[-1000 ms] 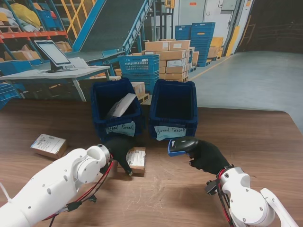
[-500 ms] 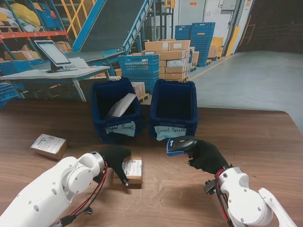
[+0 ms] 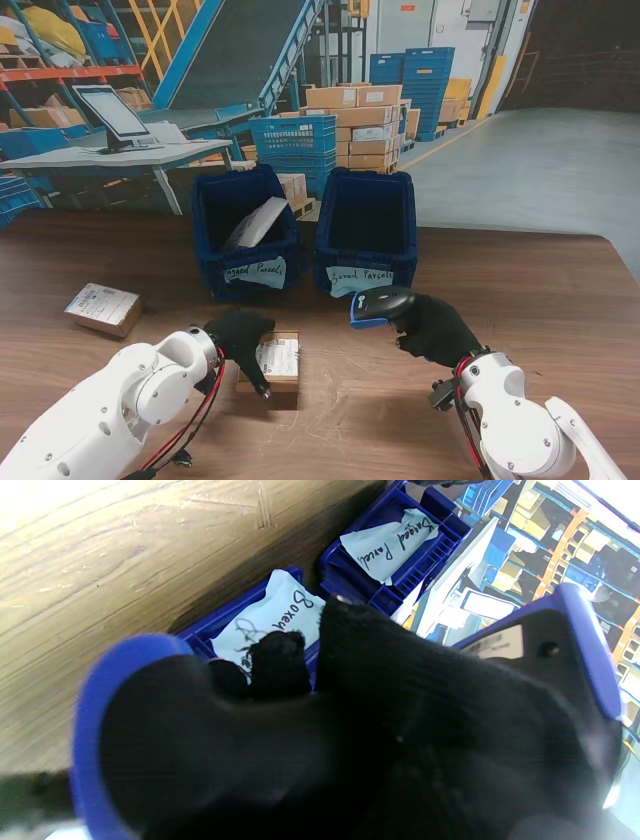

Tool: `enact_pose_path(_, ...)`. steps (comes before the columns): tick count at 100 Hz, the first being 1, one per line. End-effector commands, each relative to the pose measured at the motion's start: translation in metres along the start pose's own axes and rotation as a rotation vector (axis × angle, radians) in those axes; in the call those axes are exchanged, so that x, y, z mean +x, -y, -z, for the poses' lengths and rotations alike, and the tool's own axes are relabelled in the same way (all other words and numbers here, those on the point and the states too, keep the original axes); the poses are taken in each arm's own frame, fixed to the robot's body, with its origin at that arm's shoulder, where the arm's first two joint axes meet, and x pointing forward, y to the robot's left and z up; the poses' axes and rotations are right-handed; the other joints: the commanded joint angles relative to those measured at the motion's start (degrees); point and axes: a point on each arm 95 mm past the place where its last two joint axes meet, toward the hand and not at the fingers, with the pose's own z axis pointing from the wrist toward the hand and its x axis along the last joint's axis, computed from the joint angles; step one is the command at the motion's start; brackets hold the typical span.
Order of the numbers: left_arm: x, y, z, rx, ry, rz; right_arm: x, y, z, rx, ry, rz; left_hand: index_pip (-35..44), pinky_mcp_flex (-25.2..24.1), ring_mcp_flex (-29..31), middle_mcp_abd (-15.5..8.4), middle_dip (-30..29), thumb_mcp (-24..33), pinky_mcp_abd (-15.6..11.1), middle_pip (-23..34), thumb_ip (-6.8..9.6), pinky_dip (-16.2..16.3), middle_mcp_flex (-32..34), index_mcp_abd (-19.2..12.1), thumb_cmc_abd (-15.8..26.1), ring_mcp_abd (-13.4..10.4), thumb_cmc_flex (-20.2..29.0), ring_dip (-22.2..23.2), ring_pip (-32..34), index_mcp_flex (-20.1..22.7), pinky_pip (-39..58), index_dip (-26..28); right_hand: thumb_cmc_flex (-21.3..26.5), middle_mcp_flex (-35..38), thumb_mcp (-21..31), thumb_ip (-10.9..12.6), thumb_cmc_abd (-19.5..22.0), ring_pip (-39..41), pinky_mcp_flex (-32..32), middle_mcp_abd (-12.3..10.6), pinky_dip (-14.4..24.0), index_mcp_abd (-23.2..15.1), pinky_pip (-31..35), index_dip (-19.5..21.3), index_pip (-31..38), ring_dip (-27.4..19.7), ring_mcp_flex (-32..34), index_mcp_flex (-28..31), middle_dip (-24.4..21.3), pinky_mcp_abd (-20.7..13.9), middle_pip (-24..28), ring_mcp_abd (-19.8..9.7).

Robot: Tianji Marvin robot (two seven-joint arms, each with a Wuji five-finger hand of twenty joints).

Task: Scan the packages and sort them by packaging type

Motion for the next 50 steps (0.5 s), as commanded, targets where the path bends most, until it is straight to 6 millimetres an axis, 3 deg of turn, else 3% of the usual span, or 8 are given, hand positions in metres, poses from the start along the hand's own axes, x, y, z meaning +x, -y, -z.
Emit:
enact_pose_path(1, 0.007, 0.001, 0.002, -0.002, -0.013, -0.002, 0.005, 0.002, 0.001, 0.005, -0.006, -0.006, 31.3, 0.2, 2.3, -10.3, 4.8, 34.6, 0.7, 11.0, 5.56, 0.0, 9.1, -20.6, 12.2, -3.6, 21.4, 1.0, 2.7, 9.2, 1.6, 2.3, 5.1, 0.7, 5.5, 0.5, 2.5, 0.4, 1.1, 0.4, 1.1, -2.7, 1.5, 1.9, 1.8, 1.4, 1.2, 4.3, 0.4, 0.0, -0.2, 0.9)
enact_pose_path(50, 0.029, 0.005, 0.013, 0.062, -0.076, 0.039, 0.006, 0.002, 0.004, -0.009, -0.004, -0.011, 31.2, 0.3, 2.1, -10.1, 5.0, 34.6, 0.7, 11.0, 5.55, 0.3, 8.9, -20.2, 12.4, -3.4, 21.6, 1.4, 2.7, 9.1, 2.6, 2.8, 5.1, 0.7, 5.5, 0.5, 2.5, 0.4, 1.1, 0.5, 1.1, -2.6, 1.4, 1.9, 1.8, 1.4, 1.2, 4.3, 0.4, 0.0, -0.2, 0.9)
